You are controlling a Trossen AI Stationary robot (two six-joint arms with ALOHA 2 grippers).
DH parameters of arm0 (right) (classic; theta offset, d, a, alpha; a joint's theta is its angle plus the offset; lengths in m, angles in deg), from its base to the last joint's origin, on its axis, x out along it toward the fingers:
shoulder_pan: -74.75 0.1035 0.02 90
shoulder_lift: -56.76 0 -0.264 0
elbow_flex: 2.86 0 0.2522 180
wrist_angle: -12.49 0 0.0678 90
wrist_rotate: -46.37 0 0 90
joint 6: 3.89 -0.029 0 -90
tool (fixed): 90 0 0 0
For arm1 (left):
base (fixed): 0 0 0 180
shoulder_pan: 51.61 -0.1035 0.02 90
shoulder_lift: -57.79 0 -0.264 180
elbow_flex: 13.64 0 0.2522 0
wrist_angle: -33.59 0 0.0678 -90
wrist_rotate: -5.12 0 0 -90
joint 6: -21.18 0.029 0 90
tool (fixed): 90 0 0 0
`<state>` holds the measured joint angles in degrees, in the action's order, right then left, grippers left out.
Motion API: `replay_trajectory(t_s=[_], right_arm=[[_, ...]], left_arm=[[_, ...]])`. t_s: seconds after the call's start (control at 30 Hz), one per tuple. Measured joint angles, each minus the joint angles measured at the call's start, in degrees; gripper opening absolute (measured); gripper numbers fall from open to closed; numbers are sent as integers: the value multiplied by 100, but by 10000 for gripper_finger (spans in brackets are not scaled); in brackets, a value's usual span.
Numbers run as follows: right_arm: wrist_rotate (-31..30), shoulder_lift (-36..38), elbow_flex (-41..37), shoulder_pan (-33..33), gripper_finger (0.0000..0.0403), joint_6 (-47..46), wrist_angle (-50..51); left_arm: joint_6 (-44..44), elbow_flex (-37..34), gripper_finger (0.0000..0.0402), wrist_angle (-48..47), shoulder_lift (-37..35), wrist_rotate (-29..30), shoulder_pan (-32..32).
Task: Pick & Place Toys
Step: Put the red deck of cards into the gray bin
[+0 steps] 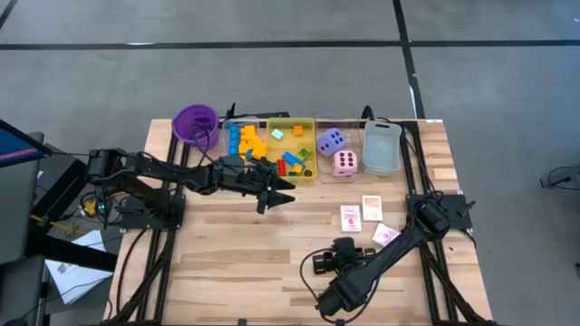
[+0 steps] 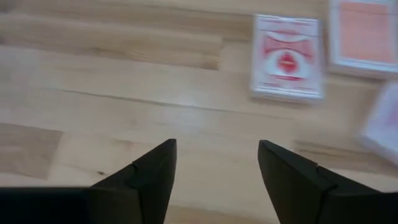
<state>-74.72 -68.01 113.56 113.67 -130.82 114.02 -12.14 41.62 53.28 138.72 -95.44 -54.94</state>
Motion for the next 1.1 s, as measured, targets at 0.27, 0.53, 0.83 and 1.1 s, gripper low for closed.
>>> replay_trajectory(t_s=[0.27, 0.53, 0.83, 1.1], right_arm=[[-1284, 816, -566, 108, 223, 114, -502], [-2155, 2202, -947, 252, 223, 662, 258], [-1819, 3665, -3600, 297, 223, 298, -1160], [-2484, 5514, -6195, 267, 223, 393, -4128]], left_arm=[[-269, 0, 278, 1, 0, 1, 0], [-625, 0, 278, 2, 0, 0, 0], [-638, 0, 278, 0, 0, -199, 4], [-640, 0, 278, -42, 0, -300, 4]])
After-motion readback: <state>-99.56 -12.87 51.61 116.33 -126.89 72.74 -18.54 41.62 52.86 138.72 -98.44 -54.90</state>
